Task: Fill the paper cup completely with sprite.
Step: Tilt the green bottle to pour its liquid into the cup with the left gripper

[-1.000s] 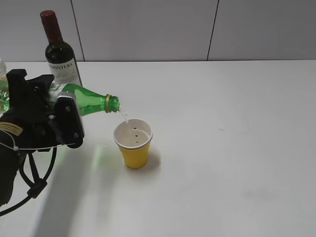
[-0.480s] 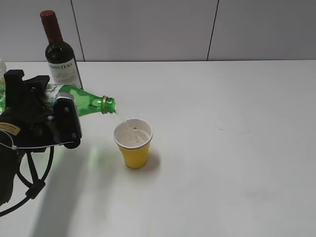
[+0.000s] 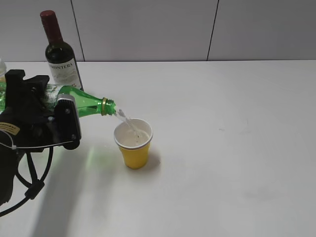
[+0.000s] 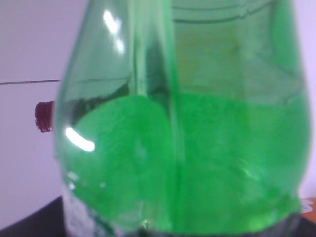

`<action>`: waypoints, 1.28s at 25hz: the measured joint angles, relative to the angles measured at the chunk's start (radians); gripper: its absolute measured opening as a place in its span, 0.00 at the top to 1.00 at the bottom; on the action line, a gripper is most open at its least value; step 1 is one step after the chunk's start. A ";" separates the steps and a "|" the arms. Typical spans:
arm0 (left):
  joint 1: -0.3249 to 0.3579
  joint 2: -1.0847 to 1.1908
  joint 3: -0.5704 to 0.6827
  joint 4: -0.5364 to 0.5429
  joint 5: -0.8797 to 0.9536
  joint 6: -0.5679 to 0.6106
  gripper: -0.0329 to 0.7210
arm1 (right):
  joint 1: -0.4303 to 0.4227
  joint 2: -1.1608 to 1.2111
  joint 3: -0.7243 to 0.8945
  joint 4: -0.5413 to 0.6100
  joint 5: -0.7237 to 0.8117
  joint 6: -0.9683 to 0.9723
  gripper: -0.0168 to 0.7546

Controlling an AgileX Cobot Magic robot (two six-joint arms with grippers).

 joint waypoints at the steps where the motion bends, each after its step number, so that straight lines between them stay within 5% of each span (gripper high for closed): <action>1: 0.000 0.000 0.000 0.000 -0.001 0.007 0.35 | 0.000 0.000 0.000 0.000 0.000 0.000 0.23; 28: -0.029 0.000 0.000 -0.017 -0.008 0.057 0.35 | 0.000 0.000 0.000 0.000 0.000 0.000 0.23; 32: -0.029 0.000 0.000 -0.030 -0.011 -0.030 0.35 | 0.000 0.000 0.000 0.000 0.000 0.000 0.23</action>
